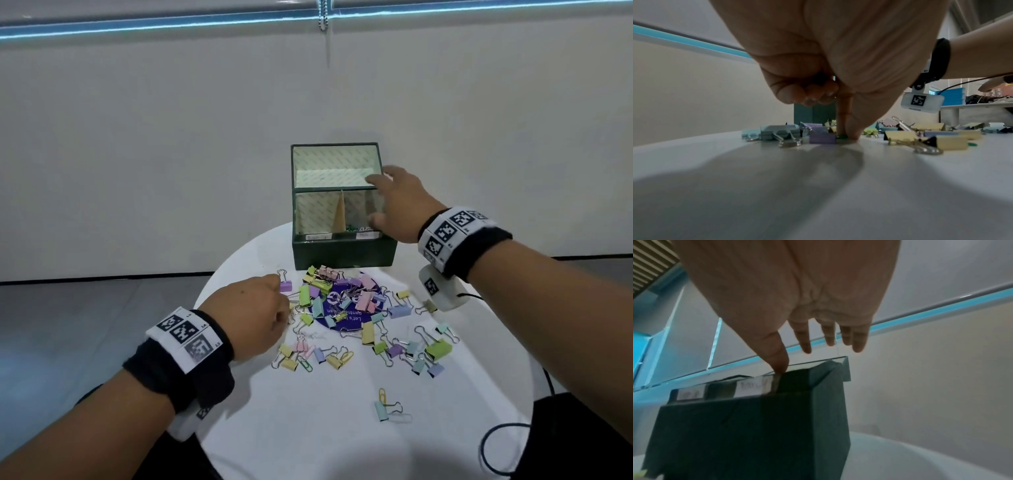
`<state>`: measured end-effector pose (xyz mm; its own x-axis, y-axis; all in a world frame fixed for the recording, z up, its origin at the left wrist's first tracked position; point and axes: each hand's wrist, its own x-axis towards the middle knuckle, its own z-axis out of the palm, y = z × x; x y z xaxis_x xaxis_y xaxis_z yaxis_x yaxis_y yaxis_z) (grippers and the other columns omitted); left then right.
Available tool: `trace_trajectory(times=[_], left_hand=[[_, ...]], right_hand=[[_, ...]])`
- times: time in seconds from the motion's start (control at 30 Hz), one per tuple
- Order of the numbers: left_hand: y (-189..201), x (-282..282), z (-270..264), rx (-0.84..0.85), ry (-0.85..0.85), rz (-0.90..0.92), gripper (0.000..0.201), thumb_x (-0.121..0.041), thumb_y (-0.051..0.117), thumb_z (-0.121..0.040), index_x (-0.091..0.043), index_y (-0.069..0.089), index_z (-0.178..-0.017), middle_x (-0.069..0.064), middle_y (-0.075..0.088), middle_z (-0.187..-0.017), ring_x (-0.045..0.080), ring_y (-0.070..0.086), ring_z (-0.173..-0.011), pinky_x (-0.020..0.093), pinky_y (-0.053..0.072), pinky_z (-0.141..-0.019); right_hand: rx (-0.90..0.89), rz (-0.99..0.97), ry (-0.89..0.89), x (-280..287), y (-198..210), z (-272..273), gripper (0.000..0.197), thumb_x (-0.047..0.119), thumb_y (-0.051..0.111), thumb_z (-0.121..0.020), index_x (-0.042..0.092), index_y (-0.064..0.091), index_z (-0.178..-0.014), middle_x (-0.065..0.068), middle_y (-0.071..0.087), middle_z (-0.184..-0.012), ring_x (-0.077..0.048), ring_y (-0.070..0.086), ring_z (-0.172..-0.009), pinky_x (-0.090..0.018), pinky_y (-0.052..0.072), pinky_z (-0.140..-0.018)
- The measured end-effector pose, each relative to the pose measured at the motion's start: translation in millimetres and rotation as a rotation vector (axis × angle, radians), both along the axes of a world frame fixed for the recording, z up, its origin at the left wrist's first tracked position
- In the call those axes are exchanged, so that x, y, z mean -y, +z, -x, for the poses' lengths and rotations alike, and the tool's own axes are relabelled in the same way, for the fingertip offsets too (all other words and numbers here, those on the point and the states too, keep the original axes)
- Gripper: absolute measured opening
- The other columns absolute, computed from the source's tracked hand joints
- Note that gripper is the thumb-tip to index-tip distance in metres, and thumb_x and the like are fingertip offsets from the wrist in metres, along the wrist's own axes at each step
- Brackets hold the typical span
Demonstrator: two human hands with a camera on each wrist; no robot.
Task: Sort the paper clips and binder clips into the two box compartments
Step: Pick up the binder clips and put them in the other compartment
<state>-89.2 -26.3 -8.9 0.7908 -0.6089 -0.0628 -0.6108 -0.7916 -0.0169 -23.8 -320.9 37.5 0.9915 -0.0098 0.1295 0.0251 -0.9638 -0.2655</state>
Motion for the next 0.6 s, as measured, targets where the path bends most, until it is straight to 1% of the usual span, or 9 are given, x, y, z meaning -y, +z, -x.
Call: trace_trajectory(times=[0.03, 0.1, 0.13, 0.2, 0.23, 0.27, 0.37, 0.5, 0.6], left_hand=[[0.9, 0.6, 0.5, 0.005, -0.001, -0.001, 0.02, -0.037, 0.048, -0.092, -0.032, 0.066, -0.086, -0.011, 0.043, -0.085, 0.01, 0.051, -0.073, 0.03, 0.05, -0.065], [5.0, 2.9, -2.3, -0.006, 0.014, 0.01, 0.016, -0.037, 0.047, -0.093, -0.033, 0.061, -0.087, -0.012, 0.045, -0.086, 0.01, 0.053, -0.072, 0.028, 0.049, -0.064], [9.1, 5.7, -5.1, -0.034, 0.024, 0.032, 0.014, -0.037, 0.046, -0.094, -0.035, 0.058, -0.088, -0.014, 0.047, -0.087, 0.009, 0.055, -0.072, 0.028, 0.05, -0.065], [21.3, 17.5, -16.0, -0.118, 0.057, 0.125, 0.013, -0.038, 0.043, -0.098, -0.038, 0.053, -0.088, -0.014, 0.052, -0.087, 0.01, 0.06, -0.071, 0.03, 0.053, -0.064], [29.2, 27.0, -23.2, -0.154, 0.071, 0.176, 0.015, -0.037, 0.042, -0.1, -0.037, 0.051, -0.088, -0.013, 0.055, -0.086, 0.01, 0.061, -0.071, 0.03, 0.053, -0.063], [37.5, 38.9, -31.0, -0.172, 0.075, 0.212, 0.016, -0.035, 0.041, -0.101, -0.034, 0.051, -0.089, -0.011, 0.058, -0.085, 0.01, 0.06, -0.072, 0.028, 0.051, -0.063], [58.1, 83.1, -56.3, -0.151, 0.064, 0.279, 0.015, -0.033, 0.043, -0.103, -0.026, 0.054, -0.095, -0.008, 0.059, -0.087, 0.01, 0.056, -0.078, 0.023, 0.041, -0.065], [67.0, 135.6, -87.1, -0.135, 0.129, 0.378, 0.02, -0.03, 0.052, -0.1, -0.017, 0.067, -0.1, -0.001, 0.068, -0.095, 0.018, 0.062, -0.087, 0.028, 0.047, -0.076], [67.2, 158.9, -96.3, -0.217, 0.155, 0.359, 0.023, -0.016, 0.053, -0.099, -0.011, 0.073, -0.108, 0.005, 0.073, -0.102, 0.024, 0.068, -0.096, 0.032, 0.054, -0.081]], right_hand=[[-0.054, -0.067, -0.01, 1.4, -4.7, 0.7, 0.074, 0.03, 0.068, -0.09, 0.023, 0.029, -0.153, -0.009, 0.028, -0.158, -0.032, 0.032, -0.143, -0.048, 0.038, -0.113], [-0.104, -0.215, 0.007, 4.4, -13.0, 1.0, 0.072, 0.029, 0.065, -0.093, 0.021, 0.024, -0.152, -0.007, 0.034, -0.155, -0.031, 0.045, -0.136, -0.049, 0.046, -0.107], [-0.121, -0.228, 0.016, 5.8, -16.3, 2.8, 0.07, 0.03, 0.06, -0.096, 0.021, 0.021, -0.153, -0.006, 0.03, -0.158, -0.03, 0.046, -0.135, -0.049, 0.046, -0.107], [-0.161, -0.183, 0.024, 9.2, -21.7, 6.9, 0.072, 0.035, 0.048, -0.103, 0.02, 0.007, -0.159, -0.001, 0.006, -0.168, -0.028, 0.038, -0.143, -0.046, 0.037, -0.114], [-0.174, -0.172, 0.025, 11.5, -24.0, 7.8, 0.073, 0.037, 0.043, -0.104, 0.02, 0.0, -0.16, 0.002, -0.005, -0.168, -0.027, 0.034, -0.146, -0.044, 0.033, -0.116], [-0.185, -0.172, 0.029, 13.2, -25.2, 8.8, 0.074, 0.039, 0.041, -0.105, 0.02, -0.004, -0.16, 0.004, -0.011, -0.168, -0.027, 0.032, -0.147, -0.044, 0.032, -0.117], [-0.196, -0.18, 0.045, 16.1, -25.6, 7.8, 0.075, 0.042, 0.039, -0.105, 0.021, -0.007, -0.16, 0.003, -0.014, -0.167, -0.029, 0.031, -0.147, -0.046, 0.031, -0.118], [-0.225, -0.168, 0.024, 15.4, -23.5, 8.2, 0.077, 0.045, 0.038, -0.104, 0.021, -0.011, -0.159, 0.004, -0.017, -0.166, -0.03, 0.032, -0.147, -0.044, 0.032, -0.116], [-0.238, -0.165, 0.026, 15.0, -25.3, 7.5, 0.077, 0.046, 0.037, -0.104, 0.021, -0.013, -0.158, 0.004, -0.019, -0.166, -0.029, 0.029, -0.148, -0.043, 0.03, -0.118]])
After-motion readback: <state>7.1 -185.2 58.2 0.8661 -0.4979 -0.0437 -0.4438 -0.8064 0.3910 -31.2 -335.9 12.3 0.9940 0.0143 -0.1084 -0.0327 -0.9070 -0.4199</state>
